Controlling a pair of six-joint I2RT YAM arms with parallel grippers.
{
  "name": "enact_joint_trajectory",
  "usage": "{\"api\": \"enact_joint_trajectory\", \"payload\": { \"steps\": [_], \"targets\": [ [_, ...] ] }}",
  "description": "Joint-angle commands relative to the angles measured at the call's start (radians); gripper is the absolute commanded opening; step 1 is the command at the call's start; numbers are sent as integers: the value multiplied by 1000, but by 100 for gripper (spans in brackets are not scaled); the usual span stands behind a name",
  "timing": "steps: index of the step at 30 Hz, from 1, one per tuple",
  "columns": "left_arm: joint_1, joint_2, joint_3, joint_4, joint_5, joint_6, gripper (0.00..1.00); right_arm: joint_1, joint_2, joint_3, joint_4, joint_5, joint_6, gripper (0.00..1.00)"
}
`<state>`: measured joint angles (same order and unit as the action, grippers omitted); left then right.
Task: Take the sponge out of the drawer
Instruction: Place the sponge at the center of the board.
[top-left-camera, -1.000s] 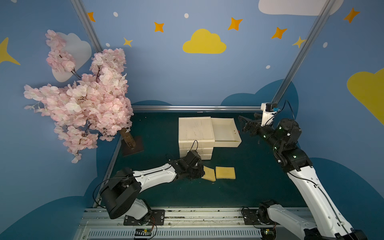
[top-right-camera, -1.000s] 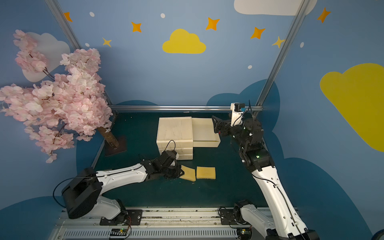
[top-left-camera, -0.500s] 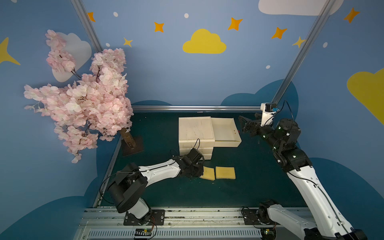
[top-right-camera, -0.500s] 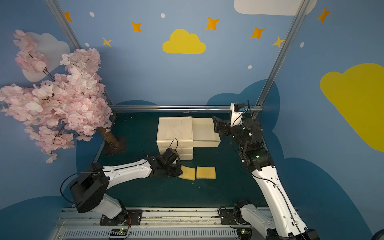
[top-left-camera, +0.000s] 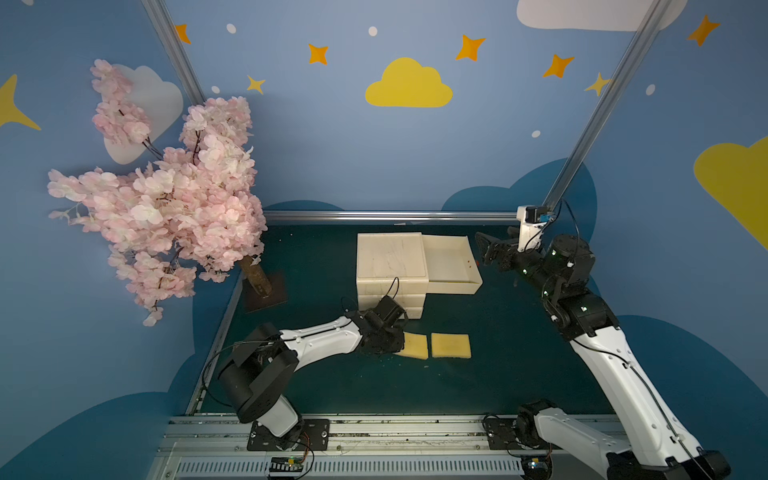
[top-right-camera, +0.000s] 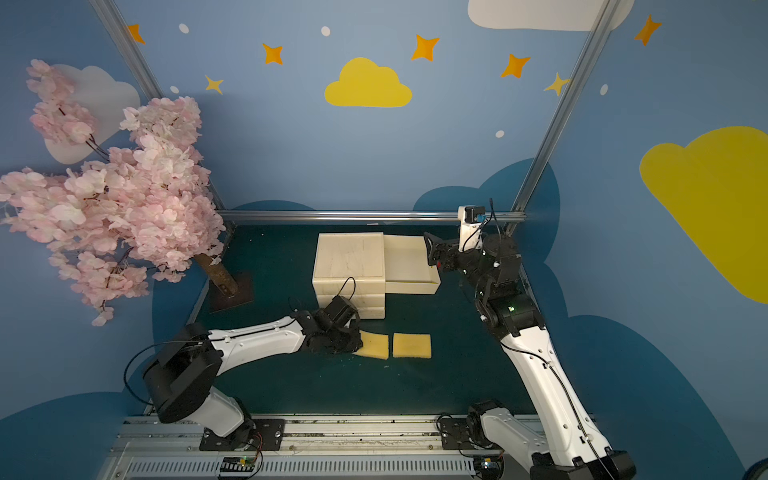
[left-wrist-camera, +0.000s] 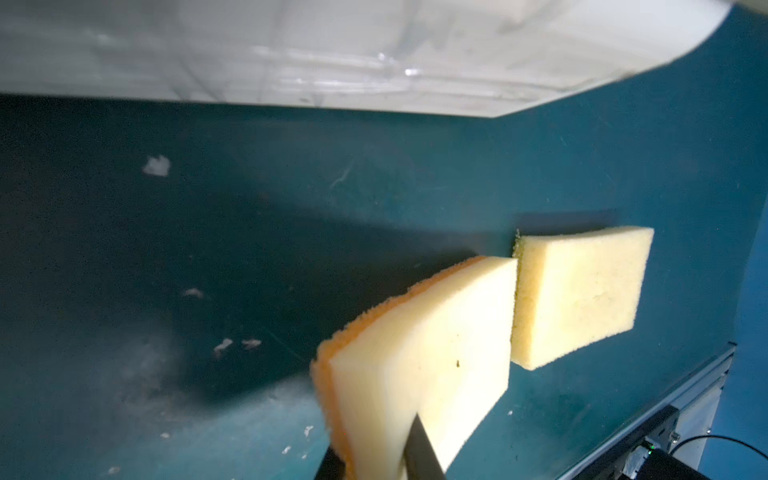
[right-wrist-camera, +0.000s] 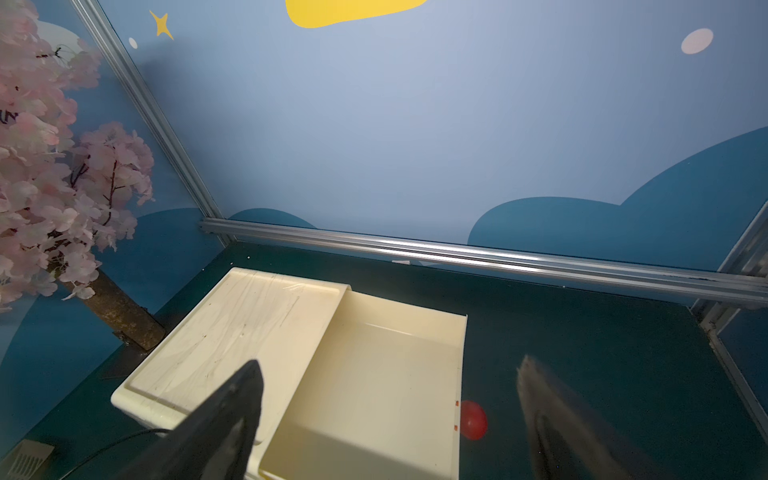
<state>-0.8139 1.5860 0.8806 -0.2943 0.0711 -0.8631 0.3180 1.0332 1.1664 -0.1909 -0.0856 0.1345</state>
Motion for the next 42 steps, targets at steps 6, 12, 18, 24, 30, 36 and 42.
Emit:
{"api": "enact_joint_trajectory", "payload": {
  "steps": [6, 12, 18, 24, 30, 36, 42],
  "targets": [
    [10, -12, -11, -21, -50, -8, 34, 1, 8, 5, -5, 10, -10, 95],
    [10, -36, -24, -23, -70, -15, 42, 1, 10, 6, -5, -1, -9, 95],
    [9, -68, -36, -33, -89, -18, 51, 1, 19, 7, -1, -12, -12, 95],
    [3, -190, -55, -20, -90, 36, 57, 1, 51, 19, -14, 7, -20, 95],
    [2, -427, 48, -178, -29, 260, 69, -5, 111, 60, -58, 25, -28, 95],
    [62, -584, 169, -231, -55, 389, 99, -47, 184, 140, -168, 29, -21, 95],
    [237, -500, 290, -177, 50, 462, 99, -176, 255, 183, -256, -24, 87, 95]
  ]
}}
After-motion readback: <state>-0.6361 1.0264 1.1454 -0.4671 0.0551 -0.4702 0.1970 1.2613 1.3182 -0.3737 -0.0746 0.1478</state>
